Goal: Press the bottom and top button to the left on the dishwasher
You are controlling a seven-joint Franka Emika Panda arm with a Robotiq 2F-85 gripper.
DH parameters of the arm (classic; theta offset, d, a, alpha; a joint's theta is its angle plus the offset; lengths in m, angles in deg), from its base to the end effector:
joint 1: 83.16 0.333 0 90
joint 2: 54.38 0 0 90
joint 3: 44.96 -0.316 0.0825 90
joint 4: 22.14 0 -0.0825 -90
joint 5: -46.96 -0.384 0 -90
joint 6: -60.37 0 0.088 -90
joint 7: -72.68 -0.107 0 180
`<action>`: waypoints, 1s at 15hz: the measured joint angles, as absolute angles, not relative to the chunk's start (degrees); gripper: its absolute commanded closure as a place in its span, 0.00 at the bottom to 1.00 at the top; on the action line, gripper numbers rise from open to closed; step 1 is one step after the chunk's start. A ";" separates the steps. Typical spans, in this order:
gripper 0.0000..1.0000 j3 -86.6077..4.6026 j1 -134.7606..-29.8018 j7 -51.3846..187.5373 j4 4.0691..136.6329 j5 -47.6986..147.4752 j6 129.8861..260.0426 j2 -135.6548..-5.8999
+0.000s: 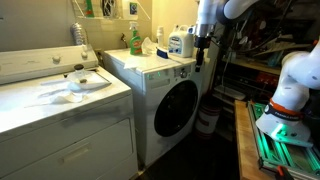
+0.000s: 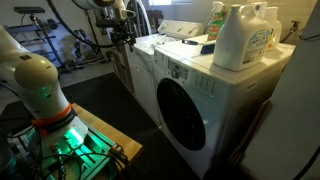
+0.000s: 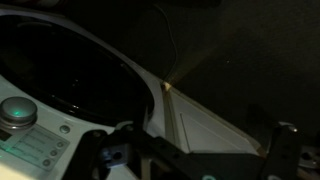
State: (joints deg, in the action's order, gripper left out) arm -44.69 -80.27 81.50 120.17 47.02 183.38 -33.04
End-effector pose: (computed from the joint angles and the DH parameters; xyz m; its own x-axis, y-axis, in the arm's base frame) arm 0.4249 0.0194 0.4267 0.9793 0.1991 0.0353 0.1991 -0.9800 0.0047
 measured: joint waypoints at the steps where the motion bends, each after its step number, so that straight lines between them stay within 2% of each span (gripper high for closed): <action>1: 0.00 -44.14 -81.54 80.81 119.83 47.54 184.31 -33.70; 7: 0.00 -42.81 -88.32 70.08 119.66 51.29 189.75 -38.98; 8: 0.25 -42.81 -88.80 68.13 119.70 51.45 191.06 -40.21; 9: 0.27 -42.81 -89.14 66.15 119.69 51.63 192.60 -41.62; 15: 0.74 -42.33 -90.59 56.01 118.41 53.56 202.03 -51.03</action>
State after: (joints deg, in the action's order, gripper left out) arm -42.33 -90.59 56.01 118.41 53.56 202.03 -51.03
